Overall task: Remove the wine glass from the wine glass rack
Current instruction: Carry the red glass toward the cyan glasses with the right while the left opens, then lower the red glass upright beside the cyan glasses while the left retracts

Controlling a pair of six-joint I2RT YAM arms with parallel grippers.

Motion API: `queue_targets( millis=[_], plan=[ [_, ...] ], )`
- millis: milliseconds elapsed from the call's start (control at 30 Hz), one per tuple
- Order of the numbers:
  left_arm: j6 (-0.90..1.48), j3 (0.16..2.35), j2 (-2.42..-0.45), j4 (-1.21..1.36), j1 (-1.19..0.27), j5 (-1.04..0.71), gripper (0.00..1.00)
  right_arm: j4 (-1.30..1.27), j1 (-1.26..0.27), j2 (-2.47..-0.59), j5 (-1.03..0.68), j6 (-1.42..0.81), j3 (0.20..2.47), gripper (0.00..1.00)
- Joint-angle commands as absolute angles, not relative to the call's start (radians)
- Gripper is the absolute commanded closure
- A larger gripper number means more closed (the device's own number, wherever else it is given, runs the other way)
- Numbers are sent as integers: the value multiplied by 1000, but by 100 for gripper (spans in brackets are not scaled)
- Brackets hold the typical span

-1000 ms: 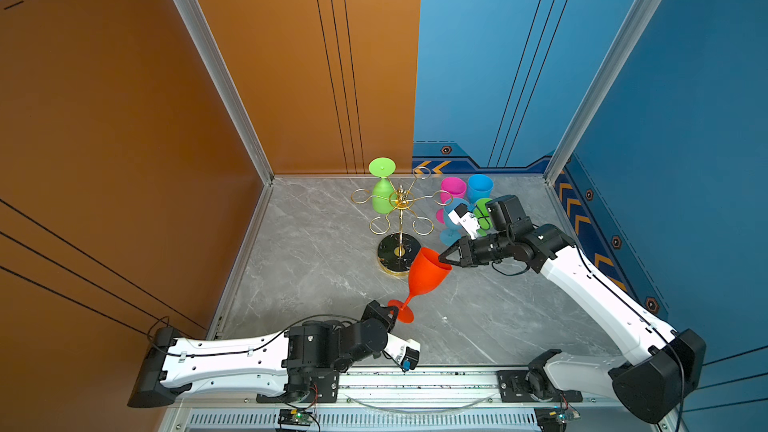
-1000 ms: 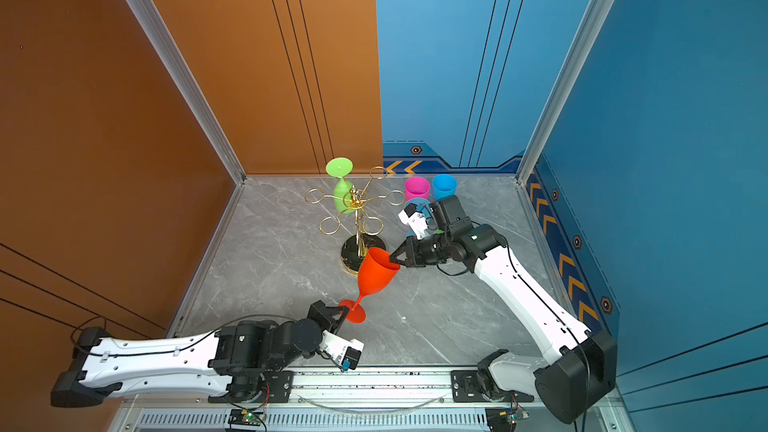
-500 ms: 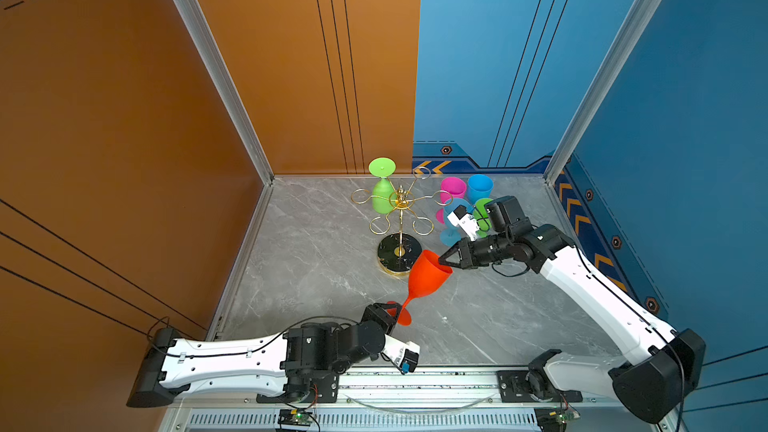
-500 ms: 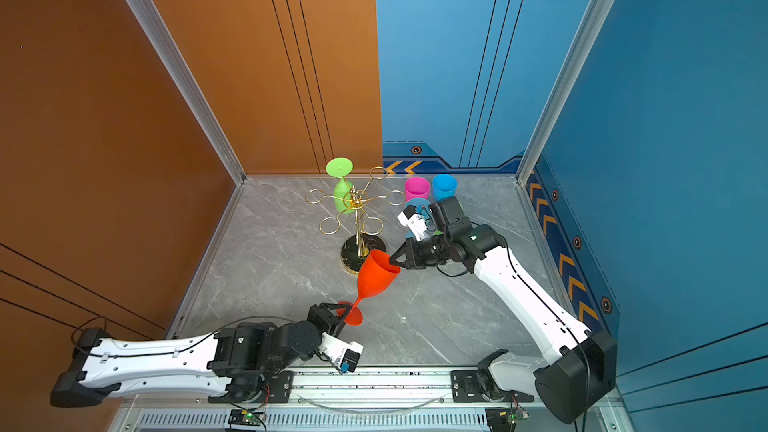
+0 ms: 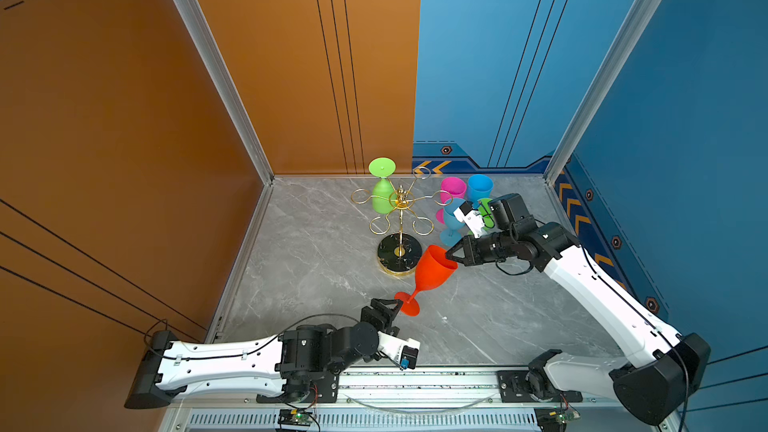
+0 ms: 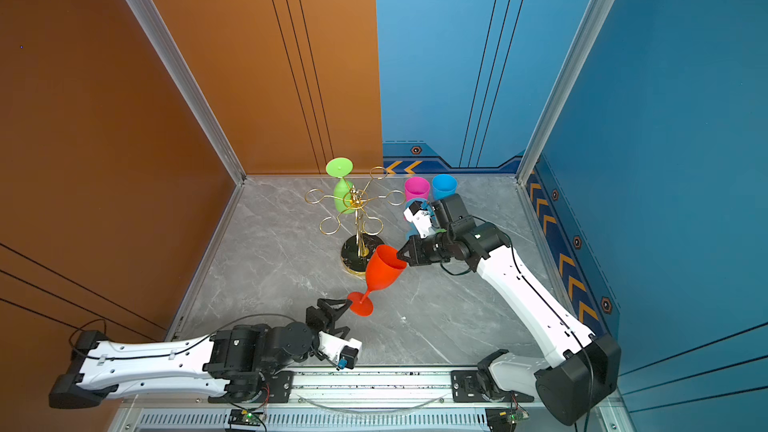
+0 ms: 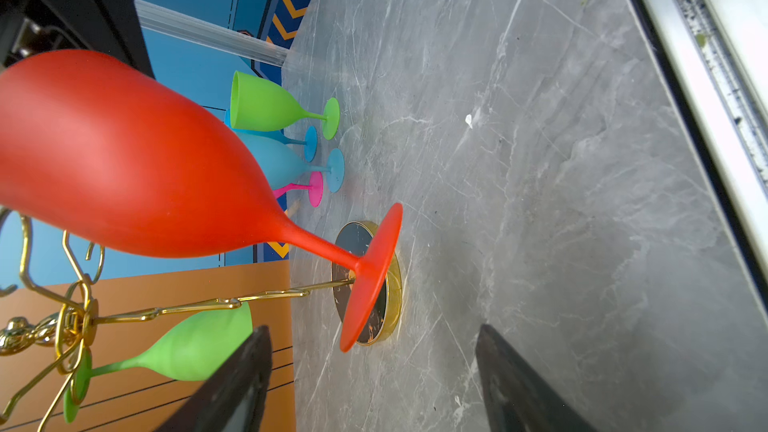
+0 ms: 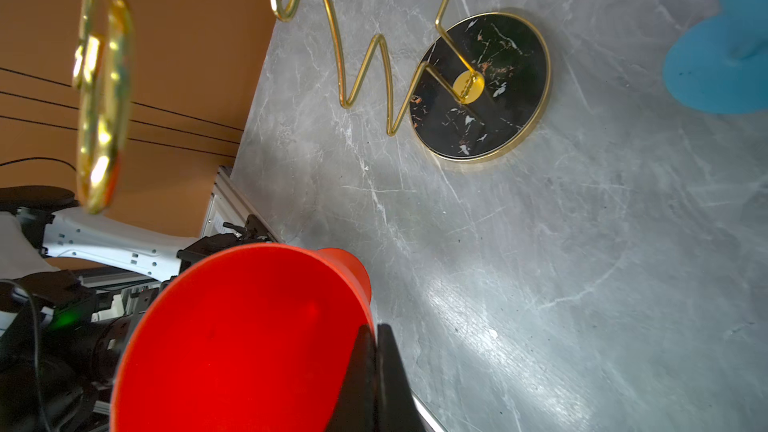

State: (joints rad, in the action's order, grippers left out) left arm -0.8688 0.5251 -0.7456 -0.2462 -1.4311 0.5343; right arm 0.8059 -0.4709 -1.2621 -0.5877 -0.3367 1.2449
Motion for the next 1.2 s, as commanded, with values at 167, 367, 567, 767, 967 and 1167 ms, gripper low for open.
queue_targets(
  millis=[167,367,567,767,967,1167],
  plan=[
    [-645,575,-782,-213,-1415,641,11,872,-469,-1229,-361,-279,1303,100],
    [-519,625,-798,-262,-1353,634,5,889,-470,-1230,-251,-255,1321,100],
    [-405,680,-814,-316,-1263,576,4,891,-469,-1241,-184,-239,1328,100],
    [-269,759,-835,-401,-1163,551,4,890,-469,-1256,-118,-219,1340,100],
    [-163,779,-833,-402,-1082,538,4,888,-469,-1279,-35,-197,1354,100],
    [-69,758,-817,-360,-1030,557,3,871,-469,-1310,13,-194,1365,100]
  ],
)
